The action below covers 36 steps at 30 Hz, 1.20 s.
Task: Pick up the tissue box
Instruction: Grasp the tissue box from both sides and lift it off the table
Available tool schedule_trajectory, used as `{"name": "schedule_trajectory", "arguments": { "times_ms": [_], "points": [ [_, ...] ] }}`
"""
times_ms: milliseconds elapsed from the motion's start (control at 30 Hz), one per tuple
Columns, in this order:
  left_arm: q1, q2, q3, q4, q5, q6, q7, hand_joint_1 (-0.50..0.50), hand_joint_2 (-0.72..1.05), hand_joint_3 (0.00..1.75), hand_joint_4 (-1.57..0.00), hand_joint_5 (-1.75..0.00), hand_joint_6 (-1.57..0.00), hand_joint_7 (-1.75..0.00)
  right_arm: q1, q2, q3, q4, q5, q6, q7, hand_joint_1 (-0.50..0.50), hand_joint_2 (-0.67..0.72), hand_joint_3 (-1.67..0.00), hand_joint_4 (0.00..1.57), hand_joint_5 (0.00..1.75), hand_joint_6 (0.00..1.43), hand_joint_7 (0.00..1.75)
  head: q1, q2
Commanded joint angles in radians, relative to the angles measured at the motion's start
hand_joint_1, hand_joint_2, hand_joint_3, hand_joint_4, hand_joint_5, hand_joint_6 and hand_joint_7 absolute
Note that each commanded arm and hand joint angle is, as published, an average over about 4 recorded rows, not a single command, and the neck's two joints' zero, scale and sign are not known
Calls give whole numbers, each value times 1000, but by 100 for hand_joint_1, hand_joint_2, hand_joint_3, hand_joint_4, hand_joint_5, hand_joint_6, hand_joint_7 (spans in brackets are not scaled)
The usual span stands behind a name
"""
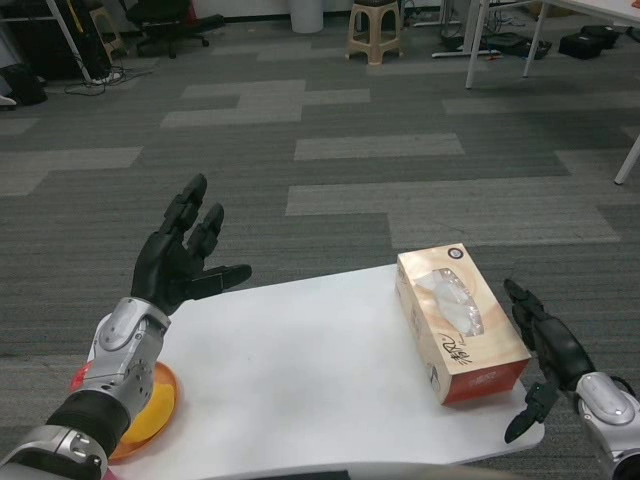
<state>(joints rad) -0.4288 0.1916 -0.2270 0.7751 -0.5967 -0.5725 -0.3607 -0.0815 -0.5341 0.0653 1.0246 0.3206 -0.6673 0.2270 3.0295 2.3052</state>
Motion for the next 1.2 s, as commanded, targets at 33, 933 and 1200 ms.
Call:
{"name": "schedule_trajectory", "arguments": {
  "times_ms": [33, 933, 1200],
  "points": [
    [-19, -2, 1, 3, -1, -8, 0, 50, 105, 9, 0, 0, 0, 0, -38, 19, 6, 33, 5, 2, 0, -47, 60, -16, 0, 0, 0, 0, -3, -1],
    [-28, -3, -30, 17, -3, -15, 0, 50, 105, 7, 0, 0, 0, 0, -152, 52, 284, 43, 4, 6, -90, -46, 60, -8, 0, 0, 0, 0, -24, 16],
    [-25, -3, -33, 14, -3, -15, 0, 50, 105, 7, 0, 0, 0, 0, -154, 49, 331, -8, 5, 6, -91, -47, 60, -8, 0, 0, 0, 0, -25, 18]
  ]
}}
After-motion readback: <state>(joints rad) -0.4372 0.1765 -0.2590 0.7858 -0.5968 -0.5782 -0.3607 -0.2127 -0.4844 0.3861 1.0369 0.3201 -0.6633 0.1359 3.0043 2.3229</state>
